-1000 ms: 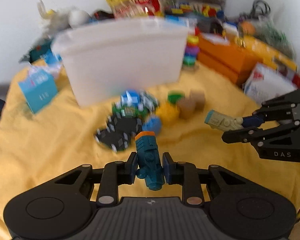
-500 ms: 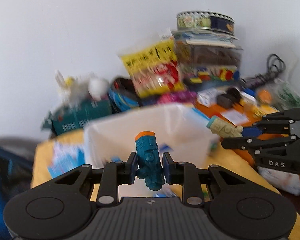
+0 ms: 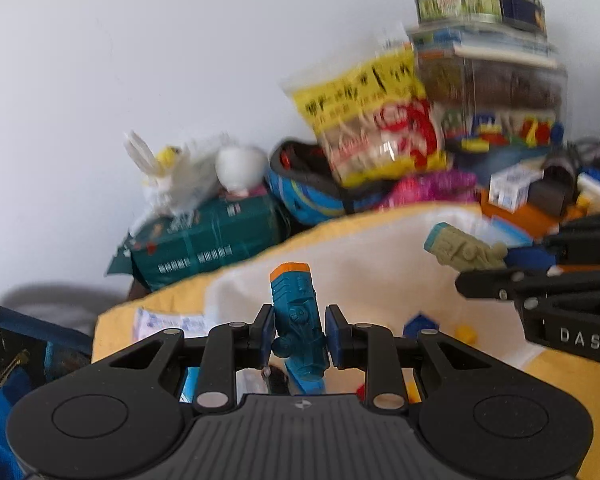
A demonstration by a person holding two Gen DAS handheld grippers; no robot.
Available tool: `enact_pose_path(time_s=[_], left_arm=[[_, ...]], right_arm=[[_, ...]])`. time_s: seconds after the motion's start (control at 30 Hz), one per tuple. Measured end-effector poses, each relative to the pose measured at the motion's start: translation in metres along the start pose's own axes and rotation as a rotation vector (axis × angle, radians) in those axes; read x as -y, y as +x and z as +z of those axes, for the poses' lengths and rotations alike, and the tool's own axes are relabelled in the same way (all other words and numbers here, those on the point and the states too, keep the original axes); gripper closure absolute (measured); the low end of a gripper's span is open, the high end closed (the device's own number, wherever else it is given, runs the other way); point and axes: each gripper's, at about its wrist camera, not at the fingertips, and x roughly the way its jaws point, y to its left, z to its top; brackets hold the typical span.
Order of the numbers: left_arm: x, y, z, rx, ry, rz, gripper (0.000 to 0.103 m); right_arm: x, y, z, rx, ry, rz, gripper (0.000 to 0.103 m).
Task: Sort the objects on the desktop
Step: 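Carry both figures over the bin and release them, then grasp a wooden cube with the right gripper while the left grasps another wooden cube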
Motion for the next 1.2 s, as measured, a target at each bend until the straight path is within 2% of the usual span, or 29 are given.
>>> enact_pose_path(time_s=[0.07, 0.17, 0.23, 0.3, 0.37, 0.5, 0.53, 0.6, 0.7, 0.8, 0.93, 1.03, 1.13, 1.17, 1.2], left_arm=[[0.0, 0.004, -0.006, -0.033, -0.009, -0.011, 0.07], [0.003, -0.001, -0.013, -0.031, -0.017, -0.02, 0.063], [0.006, -0.01, -0.014, -0.048, -0.046, -0.02, 0.062], [0.01, -0.028, -0.018, -0.03, -0.086, -0.068, 0.054], [0.019, -0.048, -0.029, 0.011, -0.067, -0.108, 0.044], [0.042, -0.074, -0.064, 0.009, -0.016, -0.129, 0.043], [0.046, -0.078, -0.075, 0.004, -0.025, -0.147, 0.043], [0.058, -0.08, -0.102, -0.056, -0.034, -0.182, 0.043], [0.076, -0.077, -0.135, -0.158, -0.018, -0.193, 0.043], [0.088, -0.078, -0.157, -0.213, -0.016, -0.234, 0.043], [0.098, -0.08, -0.165, -0.232, 0.027, -0.244, 0.043], [0.102, -0.078, -0.163, -0.226, 0.033, -0.247, 0.043], [0.113, -0.074, -0.159, -0.217, 0.061, -0.252, 0.043], [0.117, -0.072, -0.156, -0.212, 0.068, -0.26, 0.043], [0.12, -0.069, -0.154, -0.205, 0.076, -0.258, 0.043]], right_arm=[[0.0, 0.0, -0.005, -0.014, 0.009, -0.002, 0.075], [0.001, -0.006, -0.011, -0.01, -0.001, 0.002, 0.075], [0.002, -0.013, -0.011, -0.006, -0.01, -0.005, 0.075], [0.004, -0.03, -0.012, 0.03, -0.025, 0.003, 0.073], [0.006, -0.048, -0.016, 0.061, -0.039, 0.001, 0.072], [0.01, -0.078, -0.035, 0.076, -0.02, 0.006, 0.068], [0.01, -0.083, -0.043, 0.067, -0.015, 0.008, 0.065], [0.008, -0.089, -0.064, 0.037, -0.02, 0.0, 0.058], [0.006, -0.086, -0.099, -0.064, 0.006, 0.014, 0.057], [0.005, -0.074, -0.129, -0.157, 0.01, 0.006, 0.058], [0.008, -0.056, -0.143, -0.225, 0.013, 0.006, 0.059], [0.007, -0.047, -0.147, -0.229, -0.024, -0.017, 0.058], [0.008, -0.035, -0.148, -0.221, -0.056, 0.005, 0.058], [0.009, -0.031, -0.147, -0.218, -0.062, 0.02, 0.059], [0.012, -0.029, -0.148, -0.227, -0.06, 0.043, 0.067]])
